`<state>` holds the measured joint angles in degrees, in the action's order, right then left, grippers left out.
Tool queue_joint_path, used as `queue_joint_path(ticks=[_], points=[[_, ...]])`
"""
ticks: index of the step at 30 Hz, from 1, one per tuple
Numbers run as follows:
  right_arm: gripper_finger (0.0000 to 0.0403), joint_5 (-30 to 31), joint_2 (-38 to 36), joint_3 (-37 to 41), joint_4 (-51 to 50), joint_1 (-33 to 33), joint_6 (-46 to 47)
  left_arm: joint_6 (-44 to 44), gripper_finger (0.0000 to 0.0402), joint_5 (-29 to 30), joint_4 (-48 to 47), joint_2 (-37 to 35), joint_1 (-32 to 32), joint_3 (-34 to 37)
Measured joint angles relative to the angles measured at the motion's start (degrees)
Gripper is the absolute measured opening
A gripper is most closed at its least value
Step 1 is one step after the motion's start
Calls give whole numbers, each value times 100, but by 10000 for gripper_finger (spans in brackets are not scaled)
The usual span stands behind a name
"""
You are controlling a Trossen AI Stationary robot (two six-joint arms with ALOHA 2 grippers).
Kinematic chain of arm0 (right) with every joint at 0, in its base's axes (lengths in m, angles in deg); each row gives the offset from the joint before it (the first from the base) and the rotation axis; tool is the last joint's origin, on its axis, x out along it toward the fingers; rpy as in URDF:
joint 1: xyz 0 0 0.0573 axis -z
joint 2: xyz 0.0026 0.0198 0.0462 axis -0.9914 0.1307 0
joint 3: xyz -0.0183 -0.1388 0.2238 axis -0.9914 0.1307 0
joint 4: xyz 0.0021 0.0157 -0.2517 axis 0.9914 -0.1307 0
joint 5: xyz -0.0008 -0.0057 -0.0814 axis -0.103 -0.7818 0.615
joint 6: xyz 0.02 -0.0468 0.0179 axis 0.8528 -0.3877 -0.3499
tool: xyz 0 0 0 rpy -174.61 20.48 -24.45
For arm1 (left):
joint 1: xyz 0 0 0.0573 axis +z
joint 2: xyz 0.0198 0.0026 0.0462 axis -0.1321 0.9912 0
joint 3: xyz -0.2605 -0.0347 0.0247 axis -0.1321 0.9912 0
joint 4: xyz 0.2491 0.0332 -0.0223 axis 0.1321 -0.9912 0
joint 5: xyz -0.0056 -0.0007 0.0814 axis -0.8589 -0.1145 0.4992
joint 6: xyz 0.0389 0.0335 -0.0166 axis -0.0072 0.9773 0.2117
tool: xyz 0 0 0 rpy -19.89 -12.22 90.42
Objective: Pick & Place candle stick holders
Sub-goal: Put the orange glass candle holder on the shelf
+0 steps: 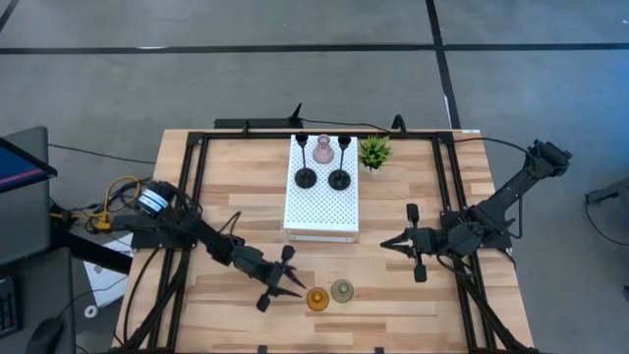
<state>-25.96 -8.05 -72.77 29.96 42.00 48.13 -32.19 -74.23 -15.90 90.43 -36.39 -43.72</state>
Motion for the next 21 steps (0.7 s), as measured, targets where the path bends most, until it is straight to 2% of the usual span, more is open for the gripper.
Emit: queue_joint_path(ticks=[9,17,21], points=[[0,-35,-2,0,0,-90,0,-26,188,2,7,327,2,-324],[0,-20,-2,0,10,-411,1,-859,257,6,-4,329,300,-413],[0,-17,-2,0,15,-563,2,-909,282,-310,-13,329,382,-413]])
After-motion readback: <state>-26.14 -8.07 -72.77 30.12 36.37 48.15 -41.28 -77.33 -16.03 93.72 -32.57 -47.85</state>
